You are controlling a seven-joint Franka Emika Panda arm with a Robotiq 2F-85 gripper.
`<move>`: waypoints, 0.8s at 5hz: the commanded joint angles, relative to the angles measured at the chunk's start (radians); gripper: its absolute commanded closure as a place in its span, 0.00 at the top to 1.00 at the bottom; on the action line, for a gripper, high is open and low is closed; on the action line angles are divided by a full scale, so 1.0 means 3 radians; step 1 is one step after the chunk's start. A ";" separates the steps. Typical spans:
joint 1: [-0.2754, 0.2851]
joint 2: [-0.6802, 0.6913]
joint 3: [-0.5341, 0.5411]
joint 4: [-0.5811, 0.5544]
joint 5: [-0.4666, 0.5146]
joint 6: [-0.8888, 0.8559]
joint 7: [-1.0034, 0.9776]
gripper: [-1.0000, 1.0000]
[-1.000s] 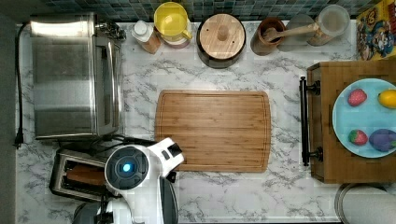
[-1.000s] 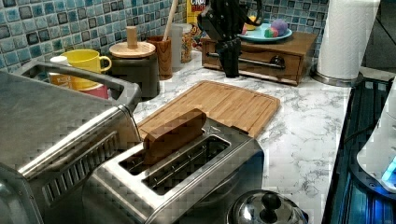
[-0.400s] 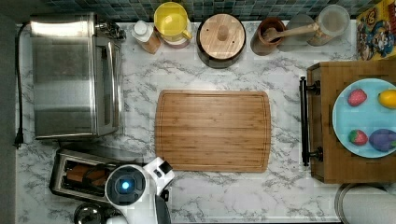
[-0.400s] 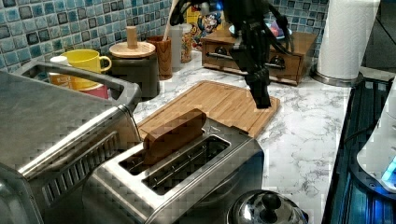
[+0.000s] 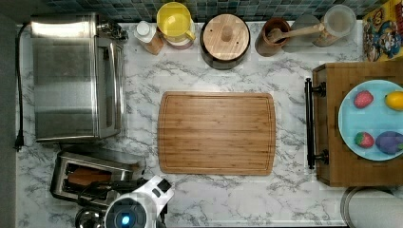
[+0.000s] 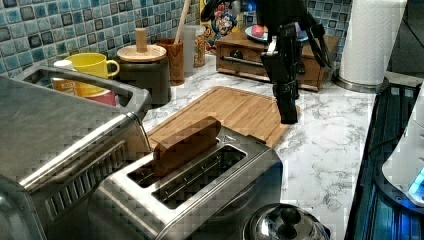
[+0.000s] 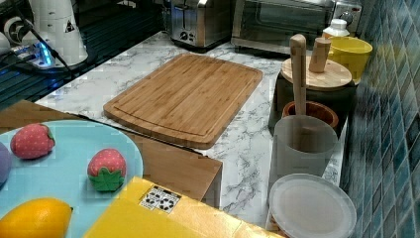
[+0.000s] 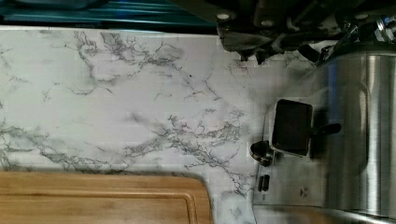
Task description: Turn on the toaster.
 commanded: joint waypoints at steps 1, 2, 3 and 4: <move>0.0009 0.0225 0.0144 0.0211 0.0056 0.0343 0.0073 0.00; 0.0071 0.0137 0.0142 0.0092 0.0206 0.0732 0.0100 0.00; 0.0087 0.0211 0.0049 0.0199 0.0304 0.0732 0.0098 0.00; 0.0035 0.0341 0.0101 0.0311 0.0192 0.0685 0.0205 0.00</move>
